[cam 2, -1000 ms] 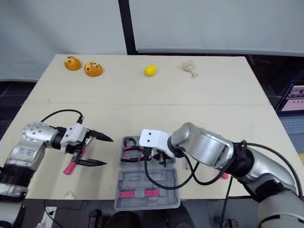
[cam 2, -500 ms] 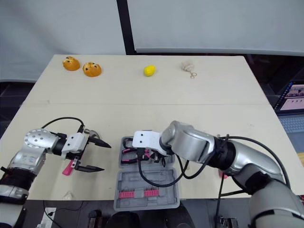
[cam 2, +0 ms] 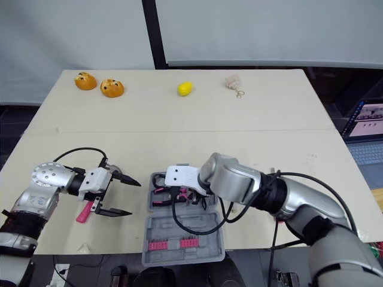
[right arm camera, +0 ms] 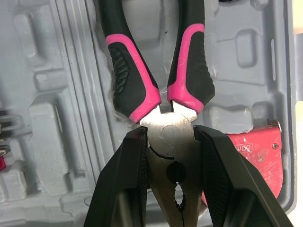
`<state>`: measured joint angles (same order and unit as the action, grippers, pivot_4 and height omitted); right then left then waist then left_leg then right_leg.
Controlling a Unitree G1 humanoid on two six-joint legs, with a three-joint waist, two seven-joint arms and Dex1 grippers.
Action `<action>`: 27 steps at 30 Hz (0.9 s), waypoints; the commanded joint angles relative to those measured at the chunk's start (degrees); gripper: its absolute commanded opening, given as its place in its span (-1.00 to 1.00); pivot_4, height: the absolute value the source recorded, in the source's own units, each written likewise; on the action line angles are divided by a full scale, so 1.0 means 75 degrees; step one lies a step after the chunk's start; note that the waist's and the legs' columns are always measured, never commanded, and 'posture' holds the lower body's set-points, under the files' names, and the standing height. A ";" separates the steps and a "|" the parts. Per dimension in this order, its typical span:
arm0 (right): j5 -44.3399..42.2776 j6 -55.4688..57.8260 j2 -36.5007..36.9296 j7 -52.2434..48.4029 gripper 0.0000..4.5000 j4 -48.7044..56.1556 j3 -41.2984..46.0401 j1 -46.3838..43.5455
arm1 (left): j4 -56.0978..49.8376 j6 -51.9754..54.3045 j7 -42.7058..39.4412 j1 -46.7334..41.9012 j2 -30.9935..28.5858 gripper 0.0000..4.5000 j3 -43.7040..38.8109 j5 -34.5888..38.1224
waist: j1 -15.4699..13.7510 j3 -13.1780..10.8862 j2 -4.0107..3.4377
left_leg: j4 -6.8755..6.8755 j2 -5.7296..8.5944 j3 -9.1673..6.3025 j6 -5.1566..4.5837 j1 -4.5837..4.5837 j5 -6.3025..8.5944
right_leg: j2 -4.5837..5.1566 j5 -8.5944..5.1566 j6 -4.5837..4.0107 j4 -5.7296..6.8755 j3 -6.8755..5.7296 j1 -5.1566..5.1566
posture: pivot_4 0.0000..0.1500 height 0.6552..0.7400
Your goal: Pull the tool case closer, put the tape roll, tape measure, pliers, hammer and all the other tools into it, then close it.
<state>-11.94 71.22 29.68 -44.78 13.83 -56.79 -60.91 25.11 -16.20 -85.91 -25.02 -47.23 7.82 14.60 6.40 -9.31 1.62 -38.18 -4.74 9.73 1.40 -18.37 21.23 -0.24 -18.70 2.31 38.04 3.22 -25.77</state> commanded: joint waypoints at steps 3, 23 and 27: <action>0.0207 -0.0171 -0.0177 -0.0129 -0.54 0.0051 -0.0063 -0.0071 | -0.0042 -0.0102 -0.0198 -0.0144 0.0037 1.00 -0.0035 -0.0072 | 0.0005 0.0000 0.0000 | 0.0000 0.0000 0.0000 0.0000 0.0000 0.0000 | 0.0000 0.0000 0.0000 0.0000 0.0000 0.0000 | 1.00 1.00; 0.0312 -0.0380 -0.0371 -0.0208 -0.06 0.0064 0.0103 0.0123 | 0.0101 -0.0277 -0.0065 -0.0225 0.0162 1.00 -0.0094 -0.0250 | 0.0013 0.0000 -0.0001 | 0.0000 0.0000 -0.0001 0.0000 0.0000 0.0000 | 0.0001 0.0000 0.0000 0.0001 -0.0001 0.0000 | 1.00 1.00; -0.0005 -0.0364 -0.0390 -0.0205 0.75 0.0447 0.0940 0.0350 | 0.0058 -0.0268 -0.0087 -0.0200 0.0129 1.00 -0.0119 -0.0221 | 0.0007 0.0001 0.0000 | 0.0000 0.0000 -0.0002 0.0000 -0.0001 0.0000 | 0.0001 0.0000 0.0000 0.0001 -0.0001 0.0000 | 1.00 1.00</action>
<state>-11.23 68.95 27.20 -45.54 14.52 -52.68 -57.99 26.10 -17.85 -85.86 -26.19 -45.89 7.81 12.85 6.45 -9.31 1.62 -38.19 -4.74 9.71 1.40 -18.38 21.23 -0.23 -18.70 2.31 38.04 3.21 -25.76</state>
